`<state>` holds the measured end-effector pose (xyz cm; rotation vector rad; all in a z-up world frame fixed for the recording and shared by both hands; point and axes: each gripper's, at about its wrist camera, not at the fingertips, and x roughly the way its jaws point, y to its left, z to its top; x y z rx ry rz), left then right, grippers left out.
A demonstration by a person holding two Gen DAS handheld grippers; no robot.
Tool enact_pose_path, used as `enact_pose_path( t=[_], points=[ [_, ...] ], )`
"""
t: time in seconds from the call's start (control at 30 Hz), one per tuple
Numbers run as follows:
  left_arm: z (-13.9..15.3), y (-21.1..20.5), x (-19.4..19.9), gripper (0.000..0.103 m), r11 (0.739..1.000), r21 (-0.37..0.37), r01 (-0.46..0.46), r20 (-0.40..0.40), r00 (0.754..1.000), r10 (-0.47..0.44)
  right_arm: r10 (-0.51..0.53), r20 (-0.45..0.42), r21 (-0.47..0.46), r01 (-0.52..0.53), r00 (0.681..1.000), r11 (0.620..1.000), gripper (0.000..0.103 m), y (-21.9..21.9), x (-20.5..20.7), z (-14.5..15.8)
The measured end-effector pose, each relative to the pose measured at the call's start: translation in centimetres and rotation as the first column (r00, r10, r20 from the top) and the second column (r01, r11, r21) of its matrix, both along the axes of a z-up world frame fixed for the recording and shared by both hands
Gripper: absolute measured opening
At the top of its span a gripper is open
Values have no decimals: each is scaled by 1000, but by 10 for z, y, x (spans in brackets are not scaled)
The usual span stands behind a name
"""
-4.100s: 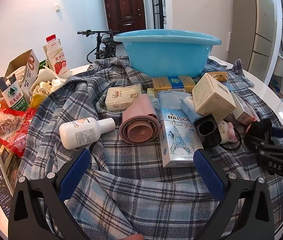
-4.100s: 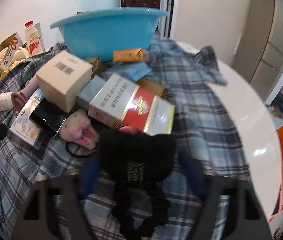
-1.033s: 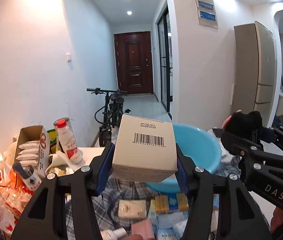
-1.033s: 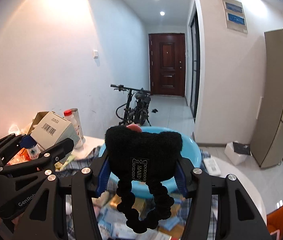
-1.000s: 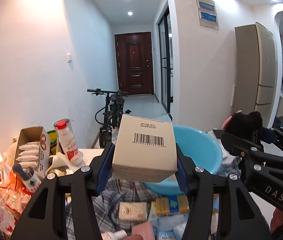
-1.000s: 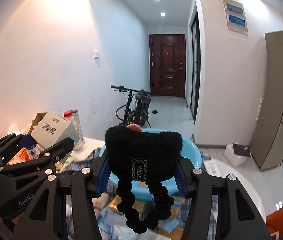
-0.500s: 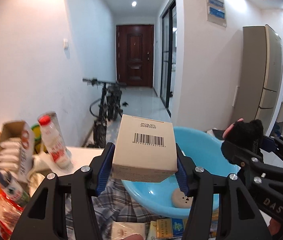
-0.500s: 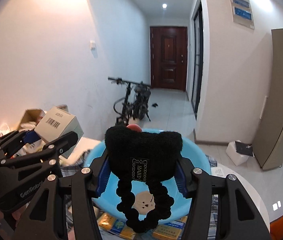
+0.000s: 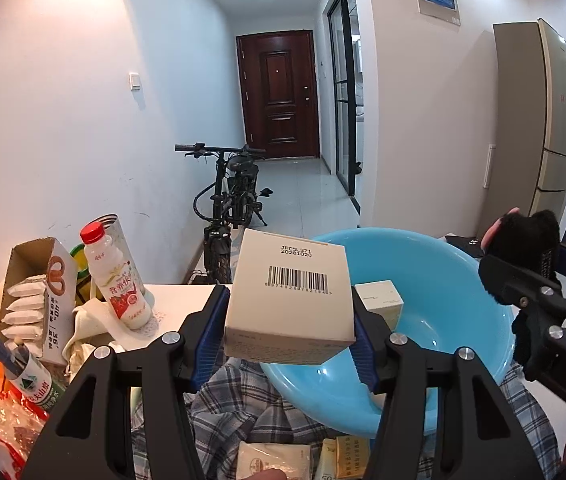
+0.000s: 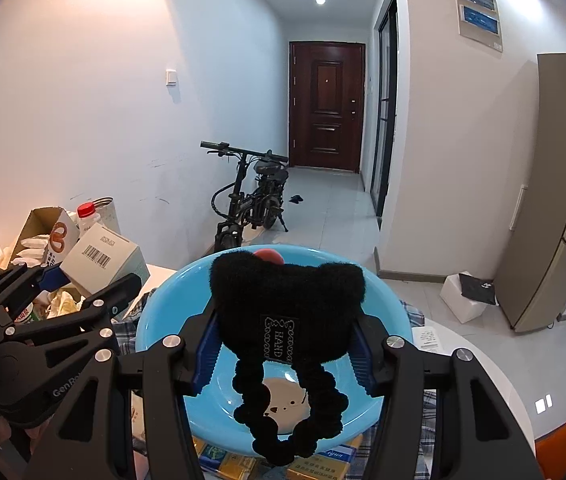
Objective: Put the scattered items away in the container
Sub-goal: 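Carry the black plush and barcode box over the blue basin with both grippers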
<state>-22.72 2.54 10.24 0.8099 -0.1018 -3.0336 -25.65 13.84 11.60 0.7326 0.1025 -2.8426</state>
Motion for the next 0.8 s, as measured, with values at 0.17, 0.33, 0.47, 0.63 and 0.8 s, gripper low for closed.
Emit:
enact_pose_path(
  t=[0.17,0.33,0.47,0.63,0.8],
  points=[
    [2,5,0,55,1000,-7,15,-9,1000,-15,-2,5,17,2,1000,1000,57,-8,-4,-2],
    [2,-1,-6,55,1000,-10,22,-17,1000,-22,-26,5,39,26,1000,999,57,-8,-8,-8],
    [-1,-12,-14,55,999,38,18,14,1000,-18,-16,24,19,15,1000,1000,57,-6,-11,-12],
    [0,-16,-14,55,997,72,23,15,1000,-24,-13,36,37,12,999,999,58,-10,-13,-16],
    [-1,-7,-12,55,998,48,49,9,999,-49,-14,56,51,11,998,999,58,-13,-17,-23]
  ],
)
